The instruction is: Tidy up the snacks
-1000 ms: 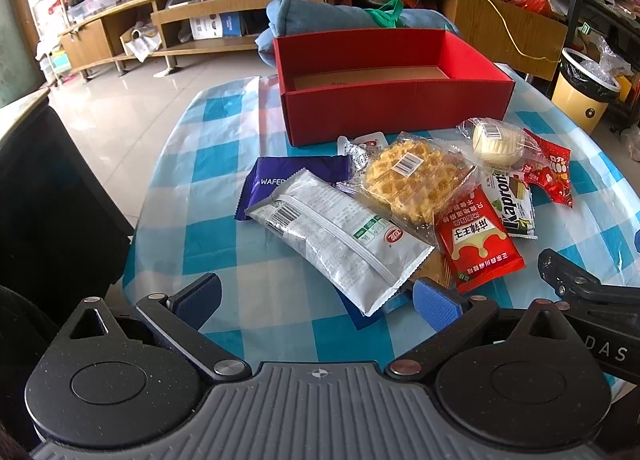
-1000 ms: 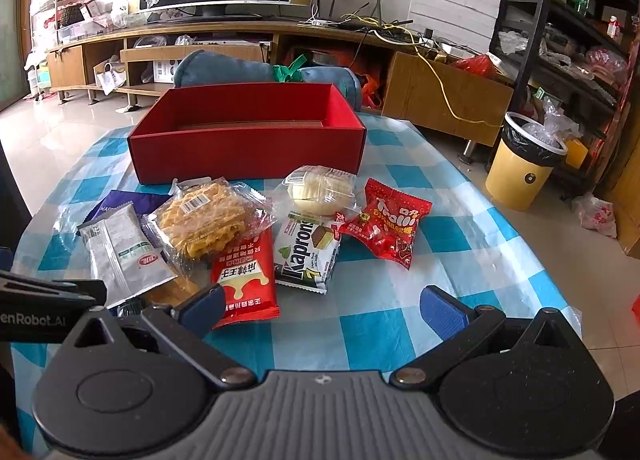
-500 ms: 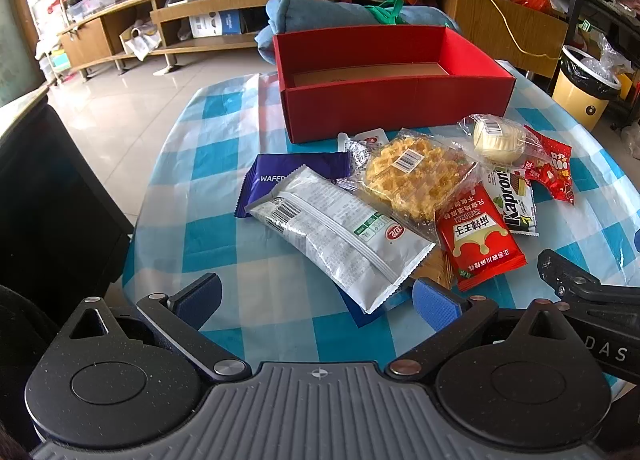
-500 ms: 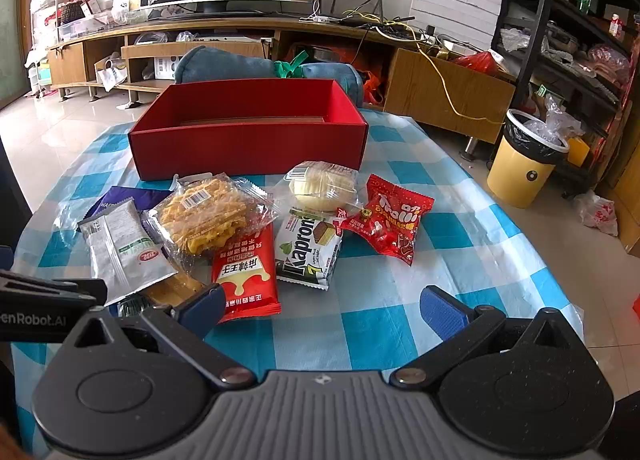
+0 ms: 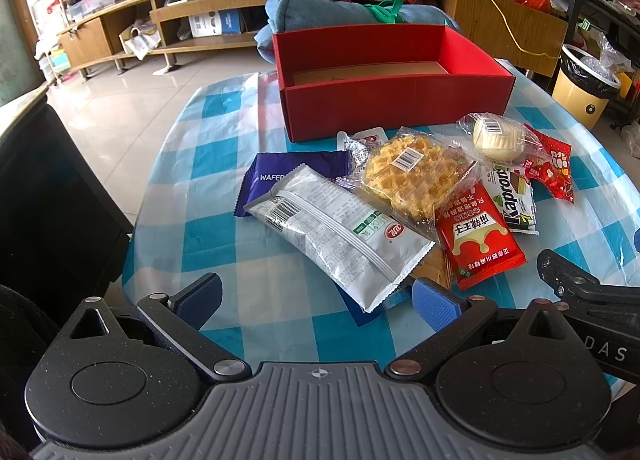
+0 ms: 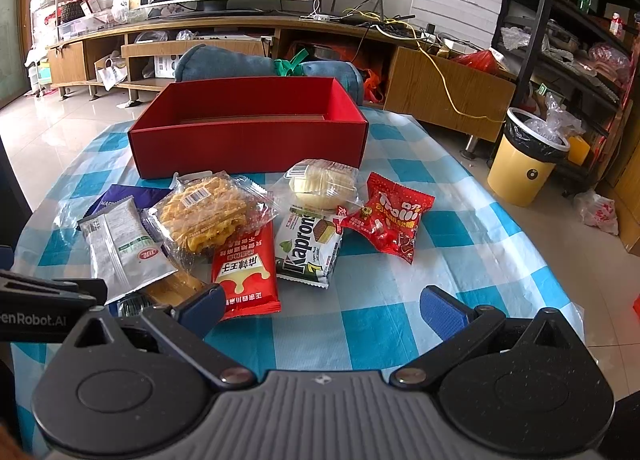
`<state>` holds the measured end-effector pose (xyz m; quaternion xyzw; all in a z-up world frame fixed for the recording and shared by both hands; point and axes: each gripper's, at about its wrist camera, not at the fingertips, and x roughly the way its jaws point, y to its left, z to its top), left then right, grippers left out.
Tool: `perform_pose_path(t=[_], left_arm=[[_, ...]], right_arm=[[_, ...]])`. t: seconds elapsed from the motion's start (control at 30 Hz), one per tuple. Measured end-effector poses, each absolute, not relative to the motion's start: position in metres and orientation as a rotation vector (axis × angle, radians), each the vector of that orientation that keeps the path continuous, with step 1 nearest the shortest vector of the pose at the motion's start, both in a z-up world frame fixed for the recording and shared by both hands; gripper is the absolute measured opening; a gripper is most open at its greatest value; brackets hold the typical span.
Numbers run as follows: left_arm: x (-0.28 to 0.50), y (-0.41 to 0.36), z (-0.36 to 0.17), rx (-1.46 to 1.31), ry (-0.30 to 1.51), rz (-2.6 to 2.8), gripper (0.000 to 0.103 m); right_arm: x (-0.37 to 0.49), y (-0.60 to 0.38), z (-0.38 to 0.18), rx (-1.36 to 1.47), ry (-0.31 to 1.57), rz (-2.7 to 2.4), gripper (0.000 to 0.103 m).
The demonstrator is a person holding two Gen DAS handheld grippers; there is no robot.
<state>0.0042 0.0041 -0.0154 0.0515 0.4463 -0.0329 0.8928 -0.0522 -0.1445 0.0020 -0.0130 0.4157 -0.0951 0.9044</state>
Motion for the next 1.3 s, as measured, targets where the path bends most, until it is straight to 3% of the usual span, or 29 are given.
perform_pose_path(t=[1.3], left_arm=[[0.0059,0.0012,-0.0176,0.118,0.953,-0.067,0.099]], right_arm=[[-0.0530,-0.1417,0.0010,-0.047,0.877,-0.184,0.100]])
